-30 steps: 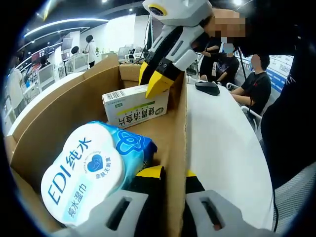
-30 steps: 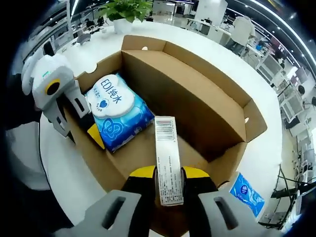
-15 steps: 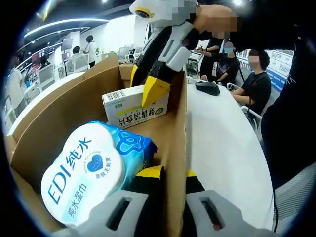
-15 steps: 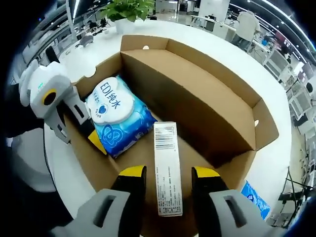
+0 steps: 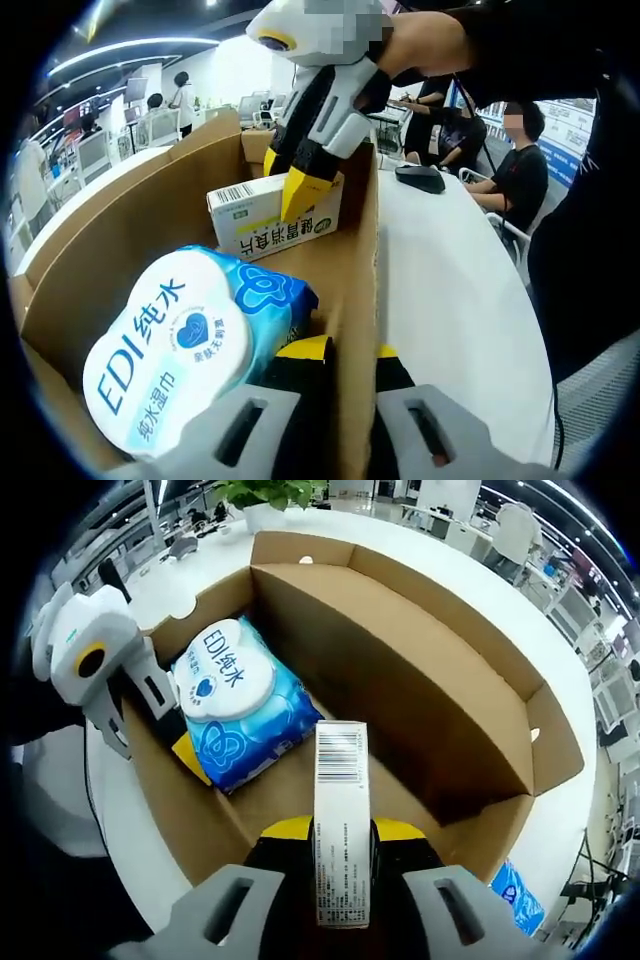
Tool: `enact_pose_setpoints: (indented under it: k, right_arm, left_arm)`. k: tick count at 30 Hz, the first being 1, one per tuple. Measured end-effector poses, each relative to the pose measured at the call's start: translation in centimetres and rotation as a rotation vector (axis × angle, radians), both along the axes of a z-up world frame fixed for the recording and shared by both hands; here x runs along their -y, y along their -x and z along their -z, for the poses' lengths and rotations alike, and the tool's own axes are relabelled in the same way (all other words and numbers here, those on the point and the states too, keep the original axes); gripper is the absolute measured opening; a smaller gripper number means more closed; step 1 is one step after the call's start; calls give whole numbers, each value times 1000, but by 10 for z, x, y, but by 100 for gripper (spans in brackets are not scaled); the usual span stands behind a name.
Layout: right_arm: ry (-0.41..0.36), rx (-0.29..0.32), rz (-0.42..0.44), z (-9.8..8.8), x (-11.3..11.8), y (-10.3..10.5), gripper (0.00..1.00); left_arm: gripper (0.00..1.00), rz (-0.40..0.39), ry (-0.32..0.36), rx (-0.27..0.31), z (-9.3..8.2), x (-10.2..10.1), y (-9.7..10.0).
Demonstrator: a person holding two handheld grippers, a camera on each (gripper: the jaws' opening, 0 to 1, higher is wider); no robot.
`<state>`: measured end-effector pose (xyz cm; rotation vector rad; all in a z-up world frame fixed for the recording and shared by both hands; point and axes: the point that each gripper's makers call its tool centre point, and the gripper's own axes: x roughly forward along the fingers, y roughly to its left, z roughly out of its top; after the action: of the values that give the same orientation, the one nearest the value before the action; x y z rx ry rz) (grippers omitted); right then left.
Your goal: Operate the shoe box by opening the lid, removing the specified soft item, and placing it in the target area until the item is outside and the box remains undamaged.
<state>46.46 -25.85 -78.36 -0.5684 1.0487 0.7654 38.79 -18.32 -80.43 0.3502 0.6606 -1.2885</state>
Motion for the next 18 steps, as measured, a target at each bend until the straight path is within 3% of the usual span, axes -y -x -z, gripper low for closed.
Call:
enact_pose_setpoints:
  k: [8, 18]
  right_arm:
    - [-17, 17, 12, -14, -2, 0, 17]
    - [-100, 62, 74, -57, -9, 0, 17]
  left_arm:
    - [2, 1, 0, 1, -1, -1, 0]
    - [2, 4, 0, 4, -1, -1, -1]
